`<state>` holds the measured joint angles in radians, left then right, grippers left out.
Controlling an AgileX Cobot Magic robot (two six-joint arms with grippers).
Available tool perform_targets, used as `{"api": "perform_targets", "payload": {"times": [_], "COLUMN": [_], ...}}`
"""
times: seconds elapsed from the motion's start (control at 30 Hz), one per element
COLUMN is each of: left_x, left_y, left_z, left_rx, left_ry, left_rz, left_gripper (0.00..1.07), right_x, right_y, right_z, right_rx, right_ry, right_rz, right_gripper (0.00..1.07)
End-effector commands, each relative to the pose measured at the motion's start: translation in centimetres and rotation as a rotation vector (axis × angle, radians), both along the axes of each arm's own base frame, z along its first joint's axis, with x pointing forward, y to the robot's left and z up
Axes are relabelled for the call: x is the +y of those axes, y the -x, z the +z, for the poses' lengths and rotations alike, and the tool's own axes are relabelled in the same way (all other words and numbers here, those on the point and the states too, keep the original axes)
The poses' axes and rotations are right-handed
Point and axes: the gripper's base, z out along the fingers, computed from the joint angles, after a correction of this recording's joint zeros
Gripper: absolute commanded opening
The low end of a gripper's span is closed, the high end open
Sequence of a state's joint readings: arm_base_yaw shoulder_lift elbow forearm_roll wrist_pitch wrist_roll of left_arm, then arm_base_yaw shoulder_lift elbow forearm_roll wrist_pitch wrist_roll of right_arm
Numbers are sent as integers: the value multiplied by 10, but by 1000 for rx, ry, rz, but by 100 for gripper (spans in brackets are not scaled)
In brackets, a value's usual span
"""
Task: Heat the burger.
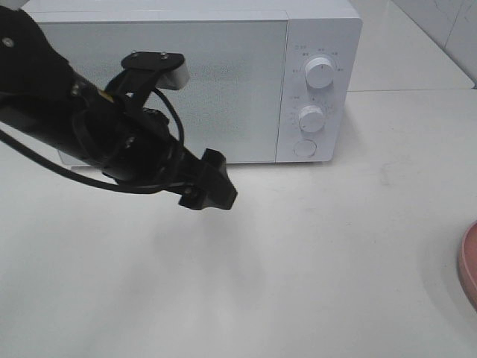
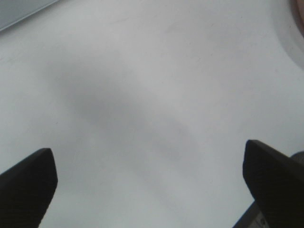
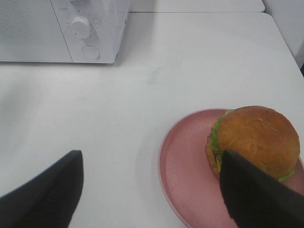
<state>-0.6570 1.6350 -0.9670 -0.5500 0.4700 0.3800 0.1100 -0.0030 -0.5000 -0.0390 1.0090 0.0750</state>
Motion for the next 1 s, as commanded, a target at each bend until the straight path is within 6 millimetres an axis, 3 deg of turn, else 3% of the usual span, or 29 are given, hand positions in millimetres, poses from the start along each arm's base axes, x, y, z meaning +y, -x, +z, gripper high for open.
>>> {"api": "perform_targets", "payload": {"times": [0.03,0.07,0.13,0.23,0.3,0.33,0.37,0.4,0.43,0.57,0.77,1.0], "left_x": [21,36,42,72,79,95,95,114,114,157,182,189], "left_y": [6,9,11,14,14,14,14,14,14,17,31,61], "left_z": [11,18,21,37,40,49,49,57,57,71,88,86], "left_rx": [71,105,116,154,161,158,158,156,156,151,120,114], "left_ry": [-76,-126,-143,-179,-184,-186,-186,-196,-196,-227,-230,-253], "left_rz": [15,16,15,51,64,104,104,155,155,289,406,449], "left_gripper": [101,101,101,101,101,101,101,101,101,101,101,101], "right_x": [0,0,0,0,0,0,0,0,0,0,0,0], "right_y": [4,4,4,4,4,4,4,4,4,4,4,4], "right_z": [0,0,0,0,0,0,0,0,0,0,0,0], "right_rx": [-39,-39,-39,-39,-39,-39,-39,-39,-39,-39,-39,-39], "right_ry": [6,6,6,6,6,6,6,6,6,6,6,6], "right_rz": [3,3,3,3,3,3,3,3,3,3,3,3], "right_gripper": [76,76,76,76,76,76,76,76,76,76,76,76]}}
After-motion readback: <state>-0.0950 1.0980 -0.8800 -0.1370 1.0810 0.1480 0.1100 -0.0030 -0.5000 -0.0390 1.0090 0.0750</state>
